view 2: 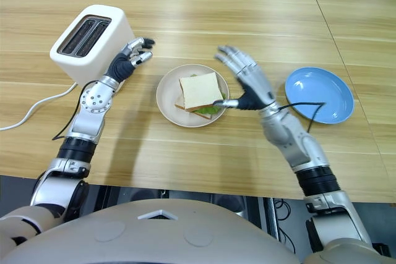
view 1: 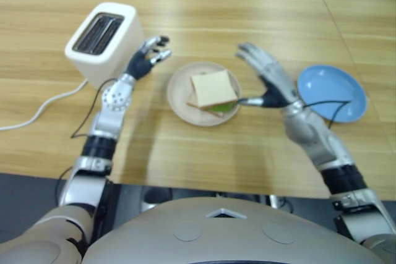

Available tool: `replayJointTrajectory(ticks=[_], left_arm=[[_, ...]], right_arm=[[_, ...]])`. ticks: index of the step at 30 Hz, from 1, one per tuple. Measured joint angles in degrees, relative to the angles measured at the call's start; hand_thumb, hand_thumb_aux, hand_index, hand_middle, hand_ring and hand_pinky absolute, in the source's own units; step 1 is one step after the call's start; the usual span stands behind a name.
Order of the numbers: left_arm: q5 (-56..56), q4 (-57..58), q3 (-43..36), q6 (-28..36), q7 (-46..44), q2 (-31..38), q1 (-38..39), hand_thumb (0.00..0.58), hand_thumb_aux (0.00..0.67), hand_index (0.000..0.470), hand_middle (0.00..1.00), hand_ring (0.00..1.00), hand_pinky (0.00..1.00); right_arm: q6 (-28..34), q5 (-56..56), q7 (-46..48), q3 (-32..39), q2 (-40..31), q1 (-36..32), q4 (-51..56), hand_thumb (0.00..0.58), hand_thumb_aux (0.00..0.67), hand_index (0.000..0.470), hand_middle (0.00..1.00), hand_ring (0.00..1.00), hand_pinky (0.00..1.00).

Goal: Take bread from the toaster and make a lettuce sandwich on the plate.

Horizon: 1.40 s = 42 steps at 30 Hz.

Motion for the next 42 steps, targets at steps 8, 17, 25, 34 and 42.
replayJointTrajectory(ticks=[8,17,25,34,42], left_arm=[[4.7,-23.6,-0.1,16.9,-11.5,14.3,13.1,0.58,0.67,0.46,1.0,1.0,1.0],[14.5,-20.5,-12.1,19.9,-18.4,16.9,15.4,0.58,0.67,0.46,1.0,1.0,1.0],[18.8,-6.1,-17.7,20.3,-17.1,9.8,5.3,0.58,0.67,0.46,1.0,1.0,1.0],[25.7,19.6,-21.1,16.6,-2.4,0.3,-12.2,0.58,0.67,0.46,1.0,1.0,1.0],[28.1,45.0,-20.0,12.5,19.8,-4.6,-26.9,0.0,0.0,0.0,0.0,0.0,0.0]], right_arm=[[7.0,4.0,22.0,1.3,-8.6,15.0,-3.2,0.58,0.67,0.46,1.0,1.0,1.0],[11.9,2.6,34.1,8.3,-6.6,14.2,-3.5,0.58,0.67,0.46,1.0,1.0,1.0],[11.7,-5.6,31.1,14.9,-1.5,-0.7,10.4,0.58,0.67,0.46,1.0,1.0,1.0],[11.6,-12.8,23.0,20.2,2.7,-20.7,32.6,0.58,0.67,0.46,1.0,1.0,1.0],[10.8,-17.7,6.2,22.9,4.9,-36.0,55.9,0.0,0.0,0.0,0.0,0.0,0.0]])
